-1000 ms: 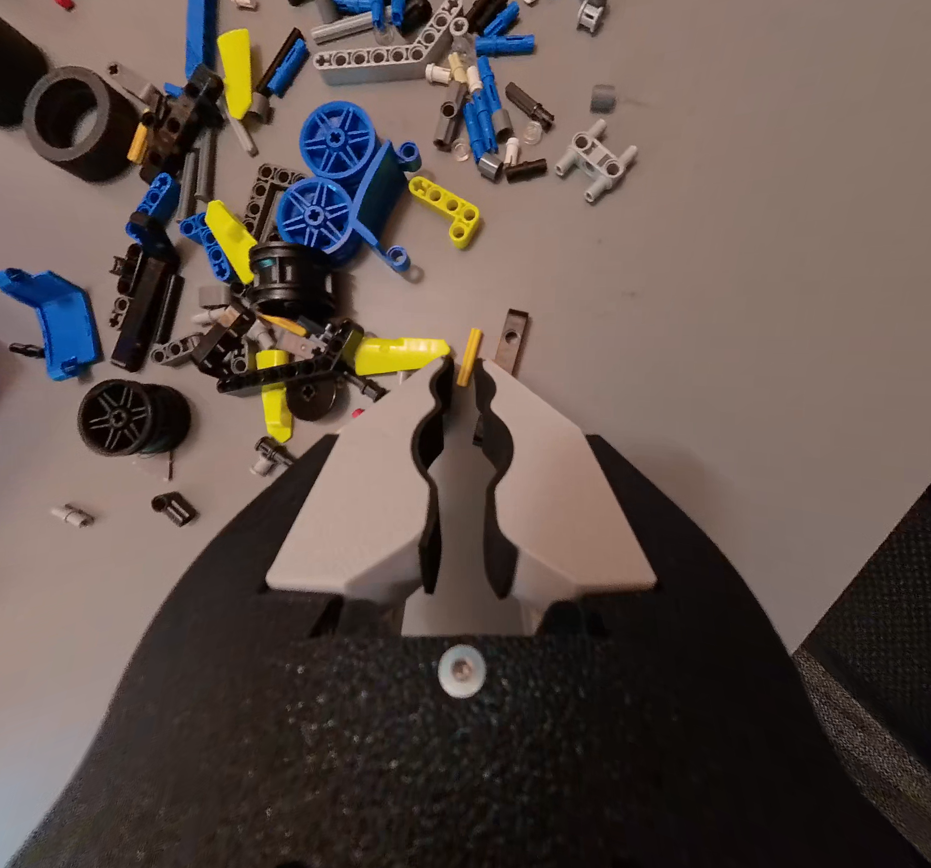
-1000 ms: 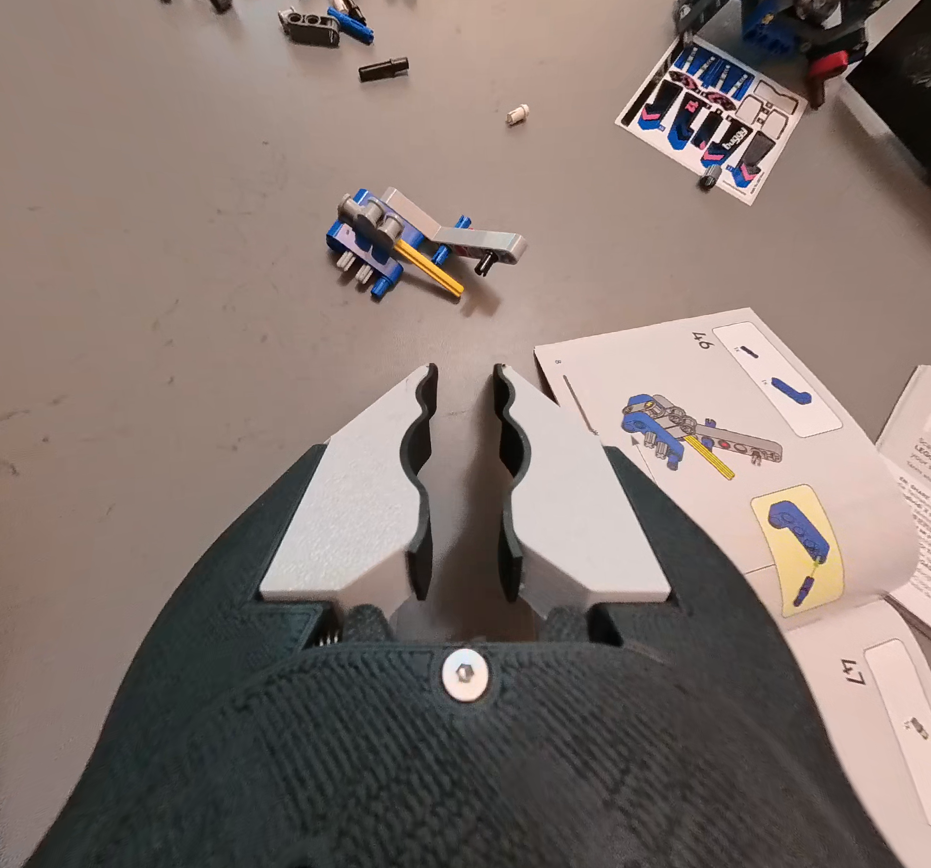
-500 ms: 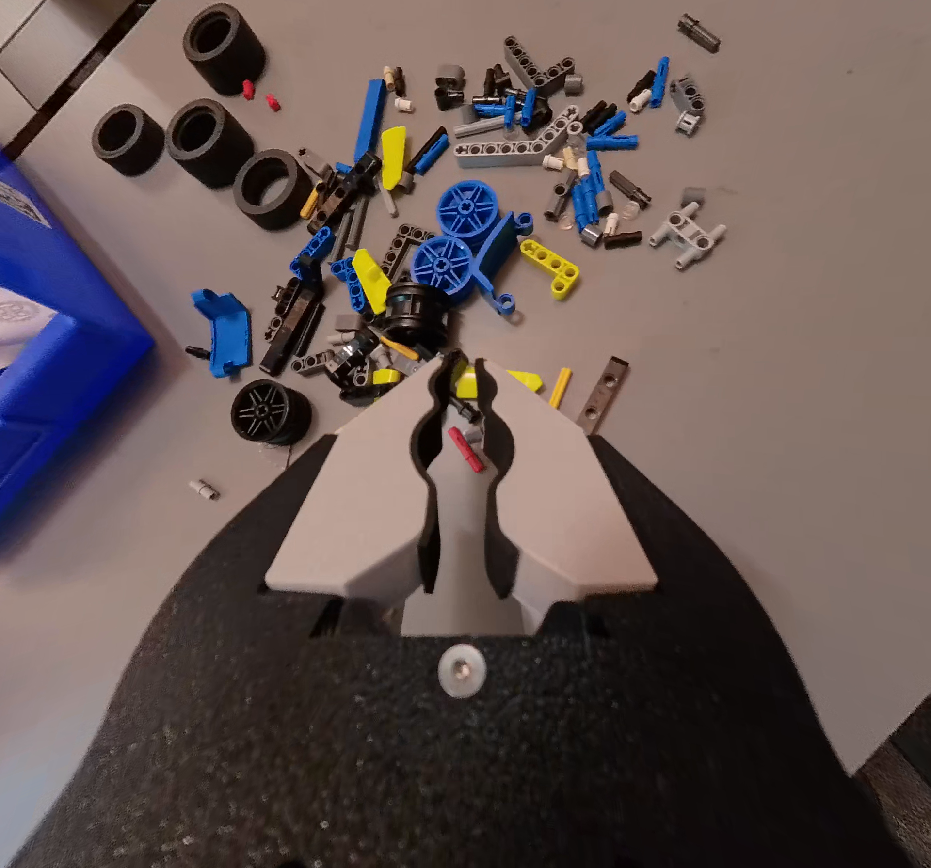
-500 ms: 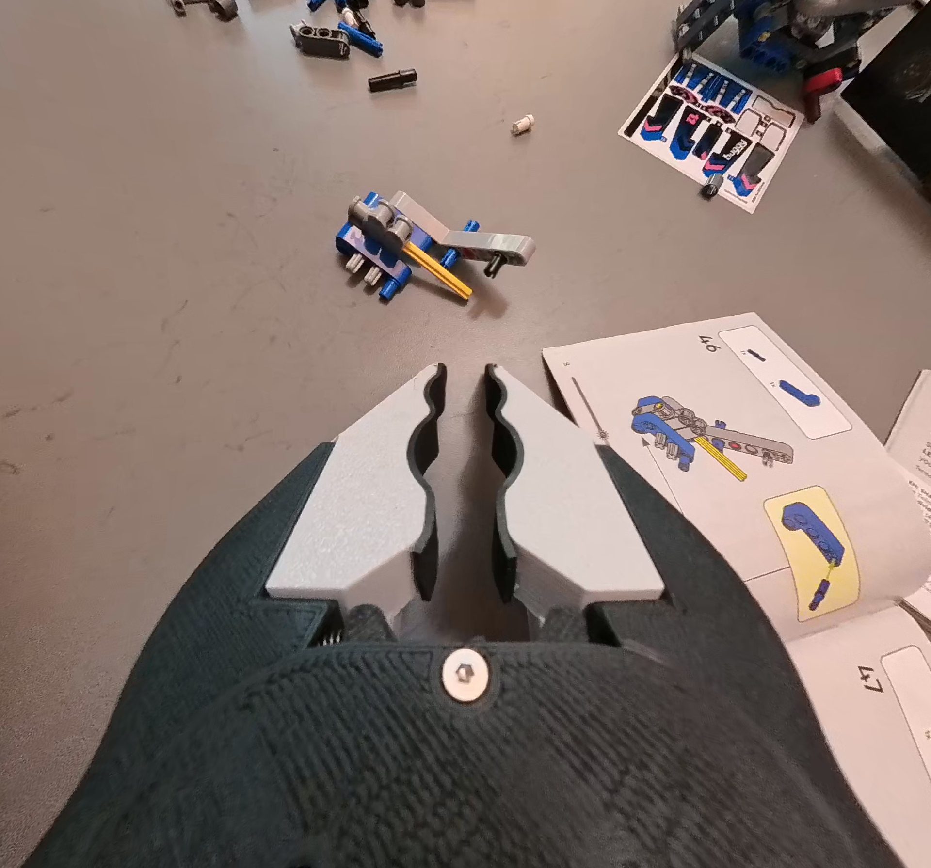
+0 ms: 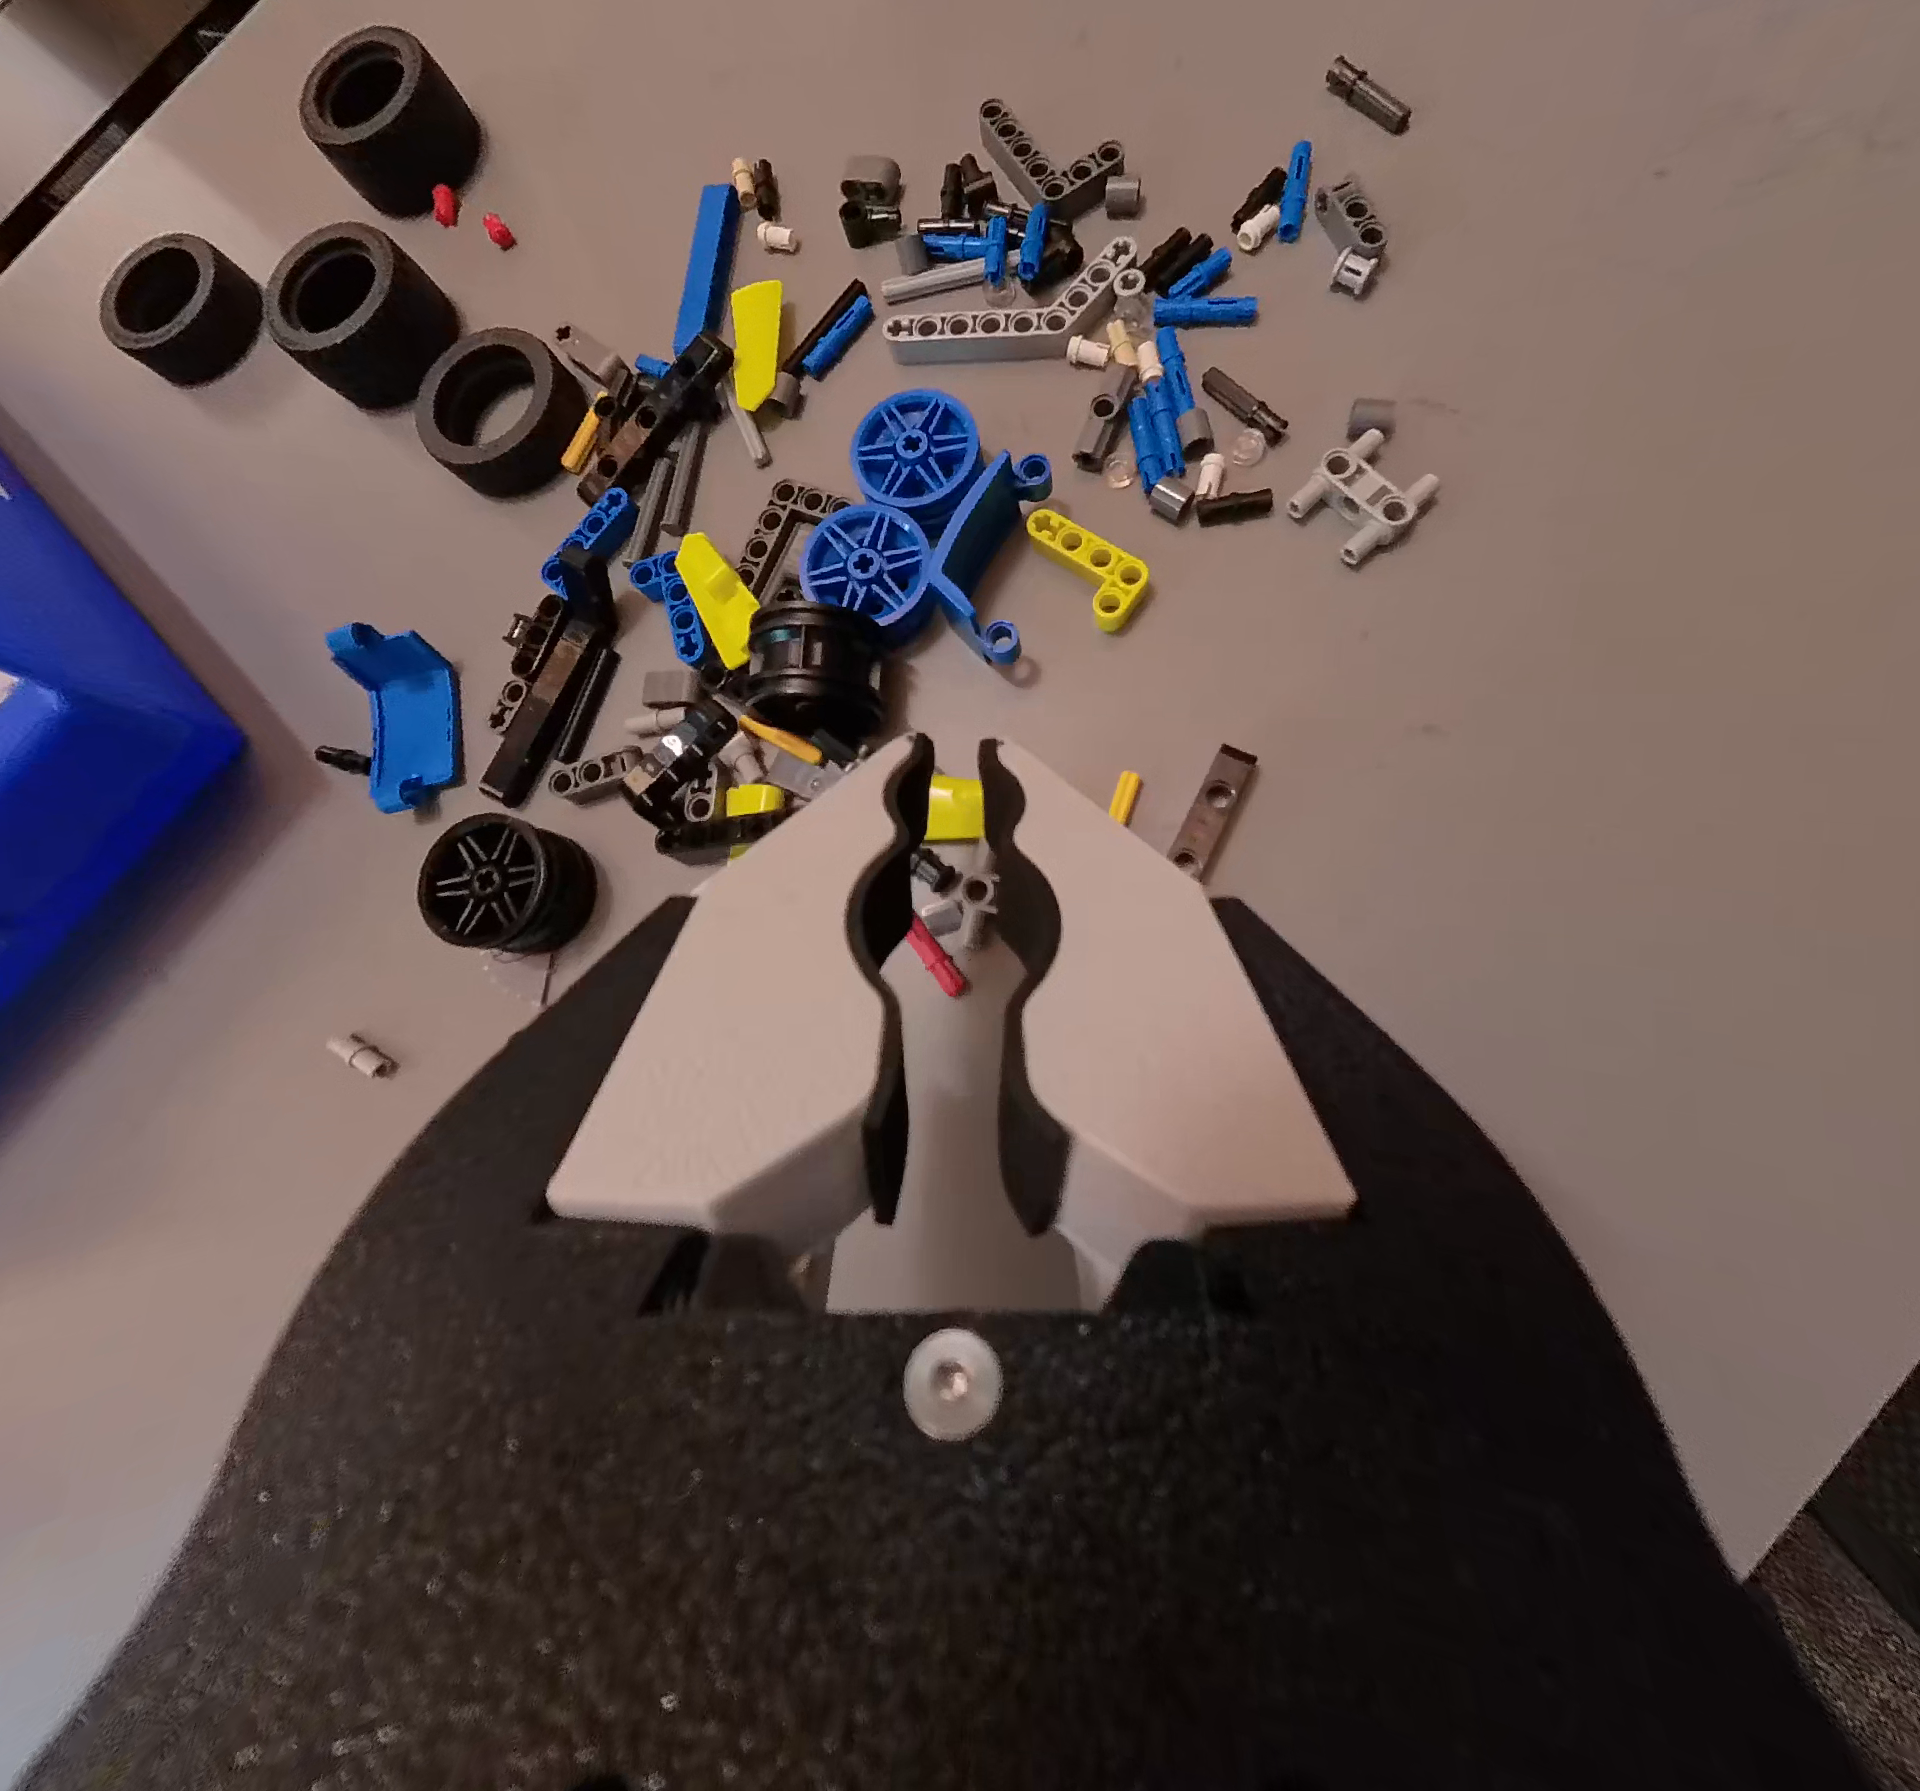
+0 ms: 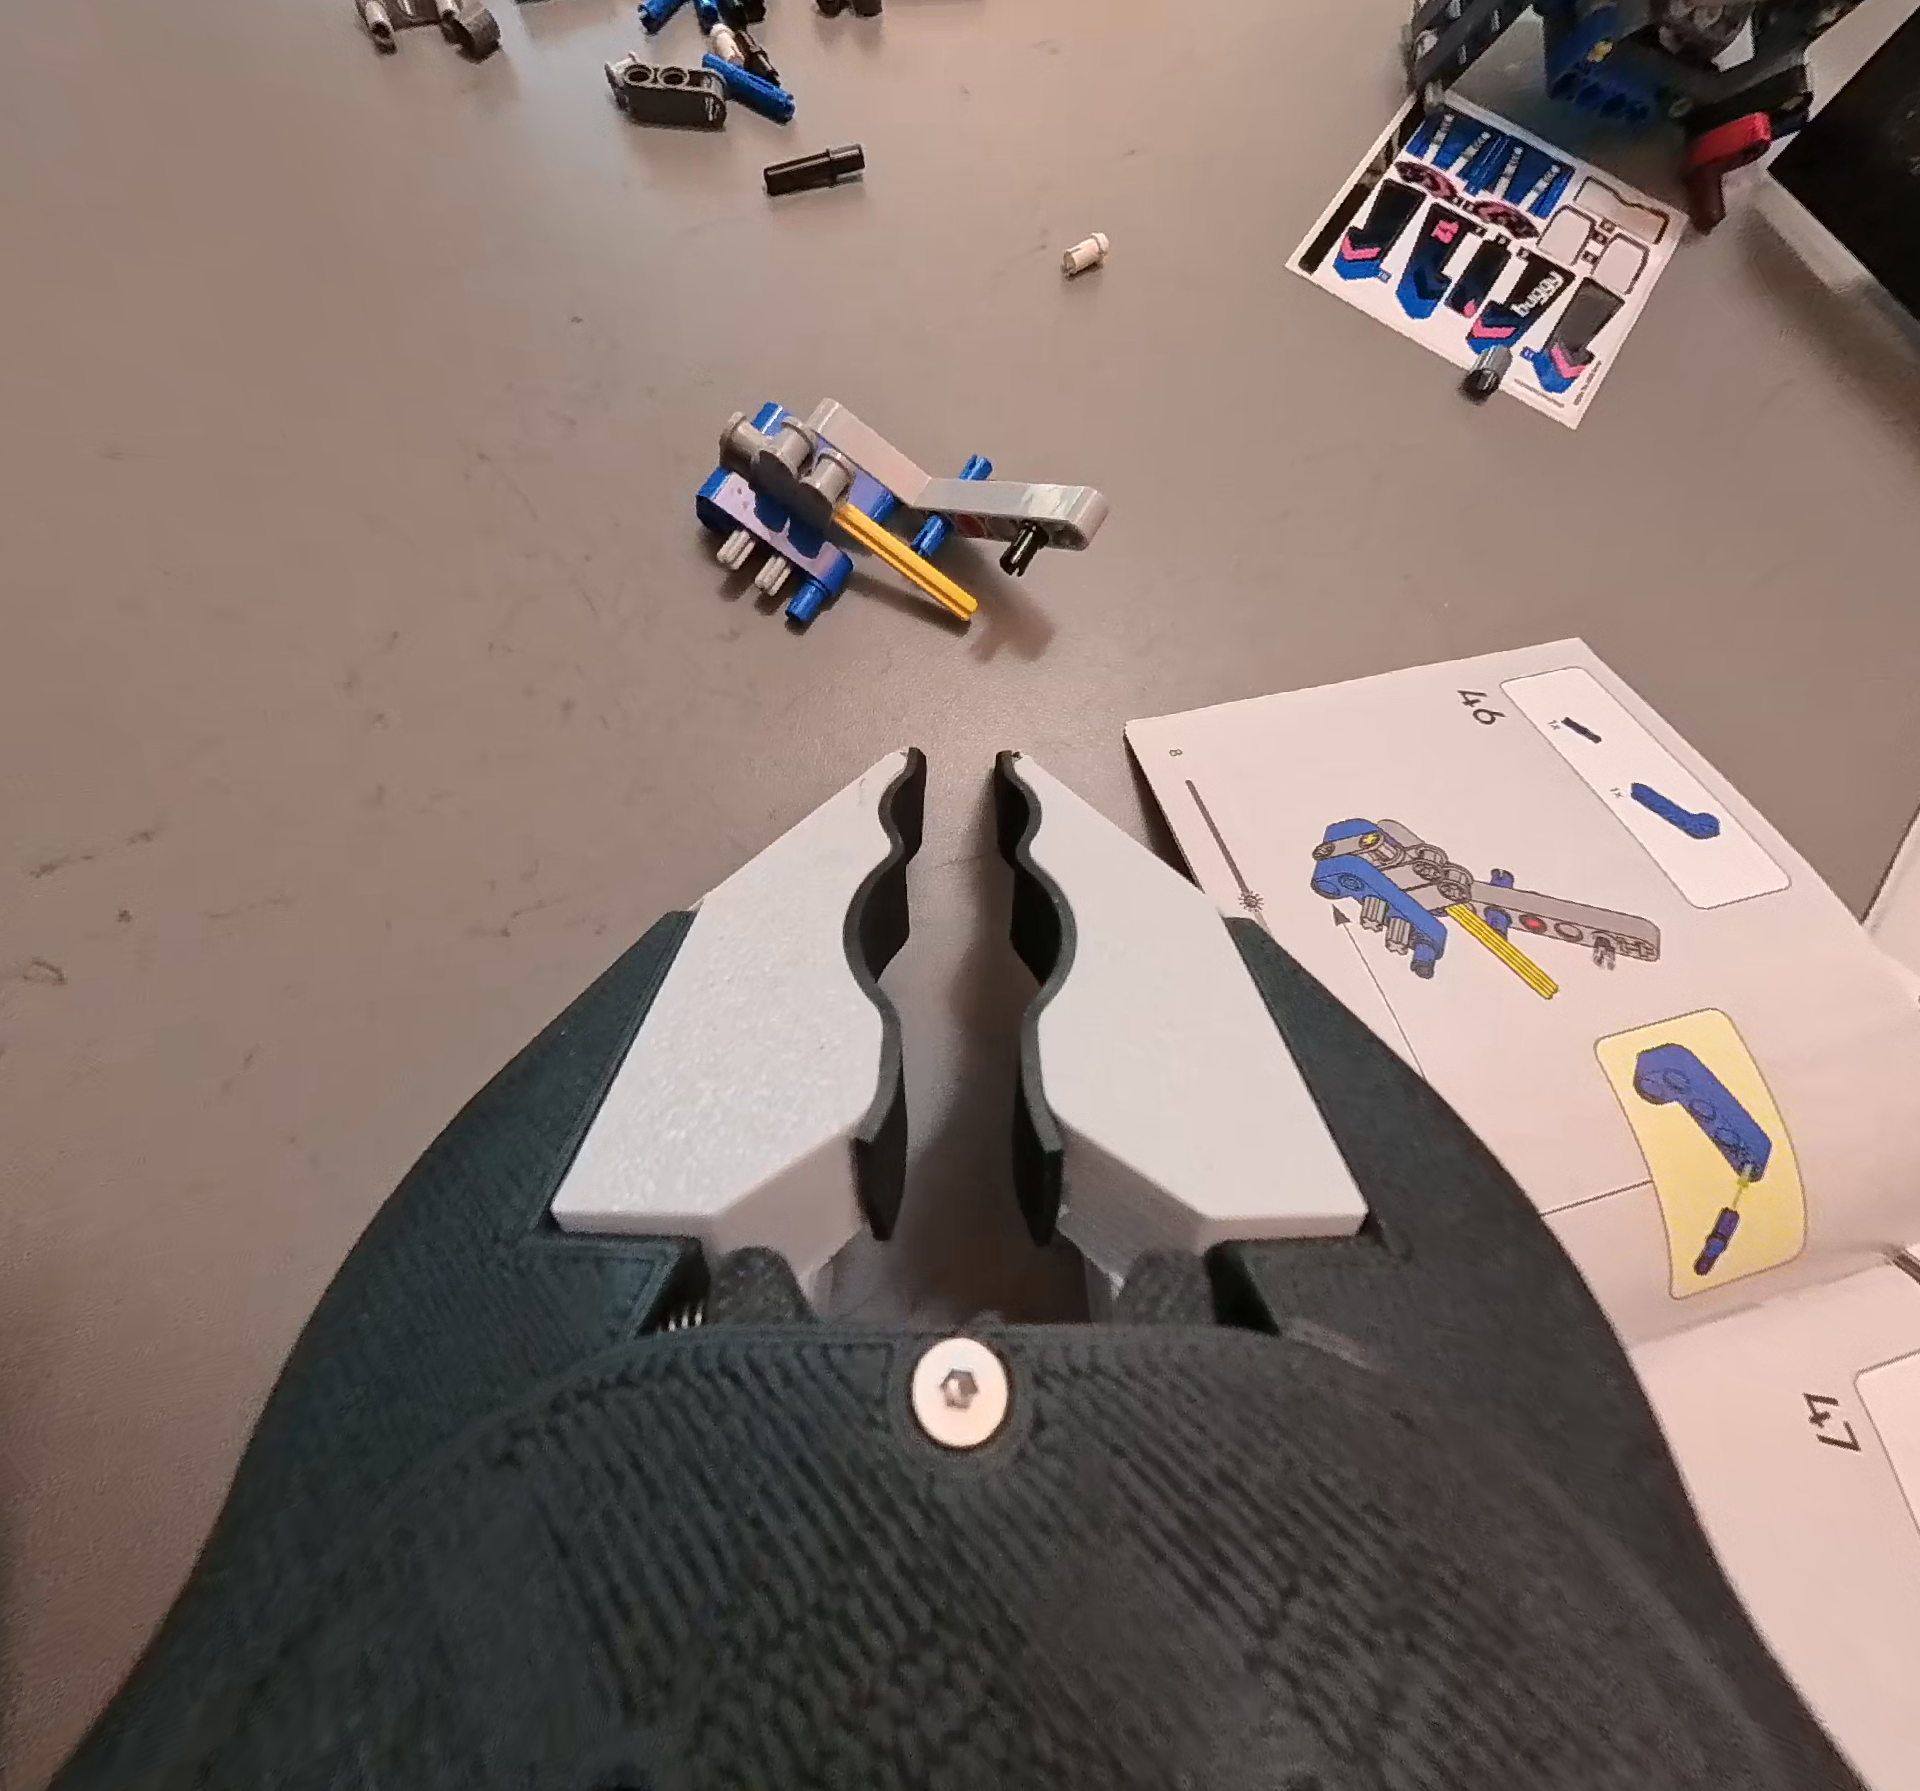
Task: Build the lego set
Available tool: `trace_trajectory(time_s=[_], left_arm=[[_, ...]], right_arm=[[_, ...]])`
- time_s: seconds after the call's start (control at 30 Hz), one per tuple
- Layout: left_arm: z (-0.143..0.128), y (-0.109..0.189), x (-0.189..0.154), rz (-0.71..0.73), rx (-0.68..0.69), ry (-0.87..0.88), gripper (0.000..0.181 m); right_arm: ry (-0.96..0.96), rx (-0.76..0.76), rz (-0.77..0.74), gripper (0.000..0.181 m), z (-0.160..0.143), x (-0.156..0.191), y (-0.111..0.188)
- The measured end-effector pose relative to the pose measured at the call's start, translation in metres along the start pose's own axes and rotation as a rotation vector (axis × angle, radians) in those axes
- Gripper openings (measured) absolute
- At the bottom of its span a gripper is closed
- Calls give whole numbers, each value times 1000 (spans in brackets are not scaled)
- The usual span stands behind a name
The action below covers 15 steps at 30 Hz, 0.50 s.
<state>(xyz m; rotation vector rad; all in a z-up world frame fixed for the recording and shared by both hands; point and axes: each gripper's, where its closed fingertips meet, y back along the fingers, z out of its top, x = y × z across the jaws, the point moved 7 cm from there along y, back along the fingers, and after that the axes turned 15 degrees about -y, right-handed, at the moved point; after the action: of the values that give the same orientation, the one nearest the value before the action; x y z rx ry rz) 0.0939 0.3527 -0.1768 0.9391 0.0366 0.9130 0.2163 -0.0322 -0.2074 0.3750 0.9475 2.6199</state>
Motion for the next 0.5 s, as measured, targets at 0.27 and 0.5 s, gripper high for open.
trace_trajectory(time_s=[0.27, 0.5], left_arm=[[-1, 4, 8, 59, -11, 50, 6], [-2, 7, 6, 83, -38, 59, 10]], right_arm=[[-12, 4, 12, 12, 0, -1, 0], [-25, 7, 22, 12, 0, -2, 0]])
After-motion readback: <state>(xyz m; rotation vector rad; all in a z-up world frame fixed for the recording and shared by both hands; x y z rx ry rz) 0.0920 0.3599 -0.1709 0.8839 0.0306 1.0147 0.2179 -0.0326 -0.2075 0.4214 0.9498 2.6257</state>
